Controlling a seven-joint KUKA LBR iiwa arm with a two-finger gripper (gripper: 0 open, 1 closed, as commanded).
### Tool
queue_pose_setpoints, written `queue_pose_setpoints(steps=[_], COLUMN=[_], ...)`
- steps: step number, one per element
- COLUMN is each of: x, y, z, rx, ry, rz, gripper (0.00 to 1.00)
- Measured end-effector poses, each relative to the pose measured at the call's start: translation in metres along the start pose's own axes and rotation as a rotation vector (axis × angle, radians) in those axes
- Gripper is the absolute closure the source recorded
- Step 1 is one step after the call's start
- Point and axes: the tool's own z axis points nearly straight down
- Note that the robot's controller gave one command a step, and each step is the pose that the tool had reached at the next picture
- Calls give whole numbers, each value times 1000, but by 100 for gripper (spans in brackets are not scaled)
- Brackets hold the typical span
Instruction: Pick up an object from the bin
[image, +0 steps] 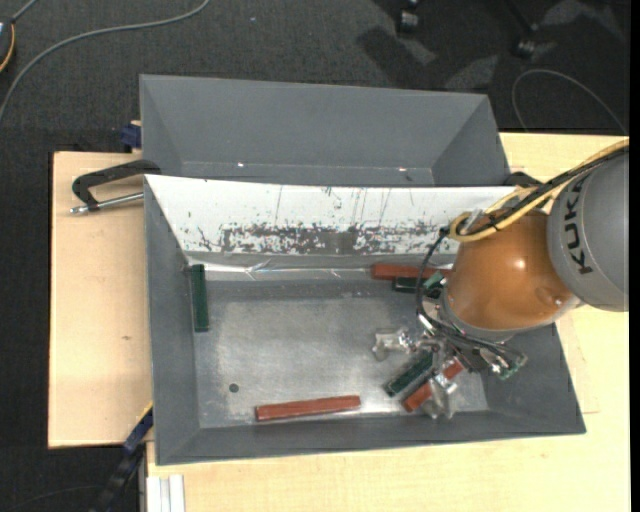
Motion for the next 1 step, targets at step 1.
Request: queue_pose_setpoints(steps=[1], x=[-2], y=[-2], z=[-4], rx=[6], ry=[-7], rz=[0], gripper=[100])
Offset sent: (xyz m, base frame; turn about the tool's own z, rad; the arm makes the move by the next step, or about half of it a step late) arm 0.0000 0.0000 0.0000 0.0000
